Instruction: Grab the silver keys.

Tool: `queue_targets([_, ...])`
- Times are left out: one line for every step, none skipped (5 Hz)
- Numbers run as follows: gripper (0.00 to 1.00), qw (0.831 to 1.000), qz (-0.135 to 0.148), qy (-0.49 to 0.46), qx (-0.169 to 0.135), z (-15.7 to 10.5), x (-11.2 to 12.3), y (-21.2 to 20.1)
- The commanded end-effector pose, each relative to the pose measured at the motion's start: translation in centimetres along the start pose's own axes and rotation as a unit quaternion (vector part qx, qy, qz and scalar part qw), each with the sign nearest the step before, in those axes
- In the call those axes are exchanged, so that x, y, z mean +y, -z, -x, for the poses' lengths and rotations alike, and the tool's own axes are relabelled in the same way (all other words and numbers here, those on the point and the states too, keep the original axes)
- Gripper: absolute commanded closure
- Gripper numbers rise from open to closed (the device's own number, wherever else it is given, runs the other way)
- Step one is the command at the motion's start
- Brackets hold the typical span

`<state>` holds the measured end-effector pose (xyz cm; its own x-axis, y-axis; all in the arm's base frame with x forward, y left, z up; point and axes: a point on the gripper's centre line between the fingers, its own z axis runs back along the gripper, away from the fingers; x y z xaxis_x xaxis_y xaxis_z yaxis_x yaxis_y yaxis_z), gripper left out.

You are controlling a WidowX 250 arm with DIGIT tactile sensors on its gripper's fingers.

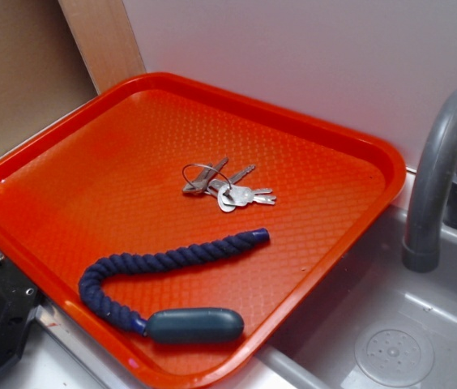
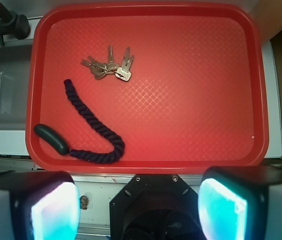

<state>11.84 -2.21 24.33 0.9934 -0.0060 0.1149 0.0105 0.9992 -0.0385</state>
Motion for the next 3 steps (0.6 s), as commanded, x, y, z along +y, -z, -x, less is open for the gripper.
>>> queue_targets([0.0,1.0,0.0,0.0,0.0,0.0,0.0,0.0])
queue_targets([0.0,0.997,-0.021,0.071,-0.006,-4.7,-1.2,2.9])
queue_targets([0.0,0.986,-0.024,0.164,-0.036,-9.3,-1.8,5.0])
